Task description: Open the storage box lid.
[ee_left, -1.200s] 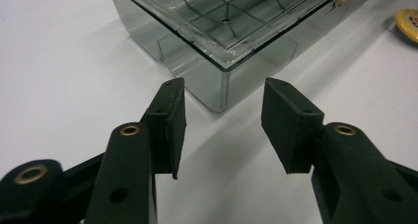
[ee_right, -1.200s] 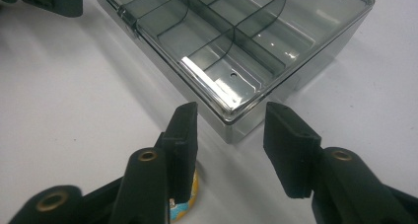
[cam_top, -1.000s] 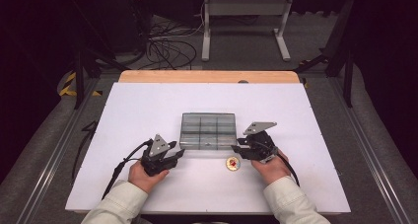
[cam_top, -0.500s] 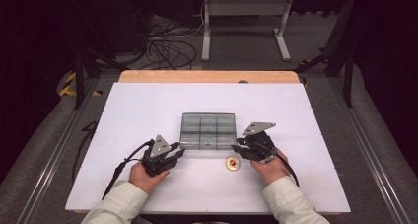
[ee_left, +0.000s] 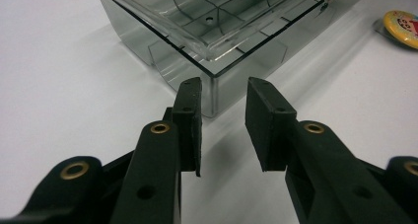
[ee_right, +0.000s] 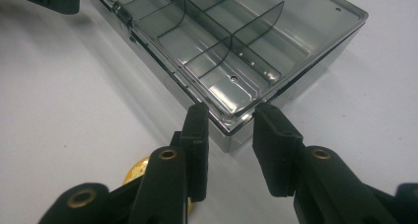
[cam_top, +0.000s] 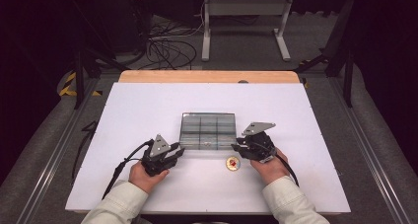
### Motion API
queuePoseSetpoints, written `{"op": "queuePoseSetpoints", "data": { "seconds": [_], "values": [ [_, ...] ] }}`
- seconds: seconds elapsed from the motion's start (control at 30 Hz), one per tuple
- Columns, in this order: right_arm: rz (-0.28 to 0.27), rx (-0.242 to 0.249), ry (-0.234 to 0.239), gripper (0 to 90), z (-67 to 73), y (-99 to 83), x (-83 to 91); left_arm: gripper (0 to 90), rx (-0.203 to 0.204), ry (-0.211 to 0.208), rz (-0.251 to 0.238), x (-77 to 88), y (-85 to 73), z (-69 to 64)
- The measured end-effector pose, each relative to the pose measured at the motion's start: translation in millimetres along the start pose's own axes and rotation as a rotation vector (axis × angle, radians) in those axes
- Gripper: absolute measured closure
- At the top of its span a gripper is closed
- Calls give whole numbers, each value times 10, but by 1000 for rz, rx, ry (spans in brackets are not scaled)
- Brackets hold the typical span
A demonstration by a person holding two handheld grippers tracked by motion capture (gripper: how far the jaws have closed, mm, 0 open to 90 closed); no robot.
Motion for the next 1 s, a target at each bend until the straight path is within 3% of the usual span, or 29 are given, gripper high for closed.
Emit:
{"op": "queuePoseSetpoints", "data": {
  "seconds": [0.63,0.73,0.87,1.0],
  "values": [
    [-18,-12,14,693,-25,52,44,652,6,-5,-2,36,18,21],
    [-26,-12,18,693,-29,78,64,652,36,-37,13,75,38,57],
    [-35,-12,19,693,-36,105,88,677,47,-47,8,138,85,70],
    [-41,-15,24,692,-44,123,104,720,25,-50,4,196,144,67]
  ]
}}
Point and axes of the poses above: each handheld gripper's, and its own axes: x roughly backward along the jaws, y roughly out of its top, z roughly to its left, the point moved 3 cm from there along -x, roughly forward along the jaws, and after that the axes turned 6 degrees about y, right-handed, at the moved point
